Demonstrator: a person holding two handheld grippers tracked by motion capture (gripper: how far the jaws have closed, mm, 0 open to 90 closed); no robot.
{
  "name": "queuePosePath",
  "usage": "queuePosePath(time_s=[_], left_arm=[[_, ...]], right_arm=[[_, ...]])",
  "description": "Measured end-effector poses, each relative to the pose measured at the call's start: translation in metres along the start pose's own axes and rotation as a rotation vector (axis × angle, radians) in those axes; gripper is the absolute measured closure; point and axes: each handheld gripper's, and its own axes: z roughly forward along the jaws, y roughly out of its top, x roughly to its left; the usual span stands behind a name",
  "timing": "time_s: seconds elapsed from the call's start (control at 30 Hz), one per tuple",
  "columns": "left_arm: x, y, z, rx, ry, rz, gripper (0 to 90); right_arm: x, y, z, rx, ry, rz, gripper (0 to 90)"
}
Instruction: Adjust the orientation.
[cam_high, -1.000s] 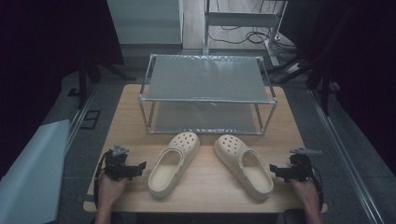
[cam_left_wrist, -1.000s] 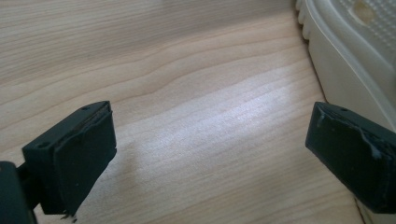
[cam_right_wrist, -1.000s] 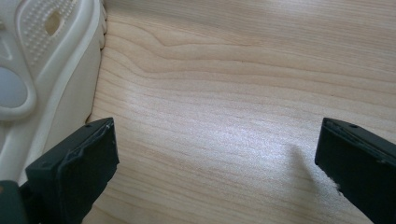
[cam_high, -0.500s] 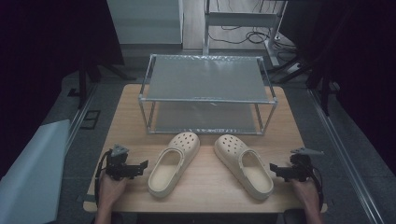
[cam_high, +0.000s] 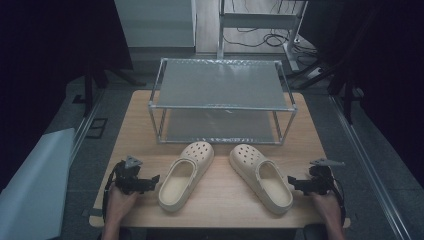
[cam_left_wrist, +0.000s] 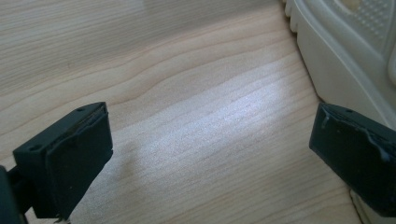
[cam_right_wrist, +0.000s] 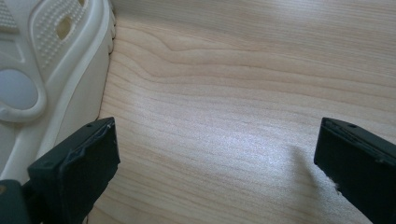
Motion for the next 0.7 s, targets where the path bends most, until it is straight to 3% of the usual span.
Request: queuePosePath(time_s=[0.17, 0.33, 0.53, 0.7], left_arm=[[-0.003, -0.001, 0.003, 0.029, 0.003, 0.022, 0.0], [-0.01, 0.0, 0.008, 0.061, -0.023, 0.063, 0.0], [-0.014, 0.001, 0.008, 0.067, -0.008, 0.094, 0.6], [-0.02, 0.001, 0.007, 0.081, -0.034, 0.114, 0.4]], right_arm=[[0.001, 0.0, 0.001, 0.005, -0.001, -0.002, 0.3], [0.002, 0.0, 0.0, 0.001, 0.016, -0.012, 0.3], [0.002, 0.0, 0.001, 0.005, 0.018, -0.013, 0.3], [0.002, 0.0, 0.001, 0.004, 0.022, -0.013, 0.4]])
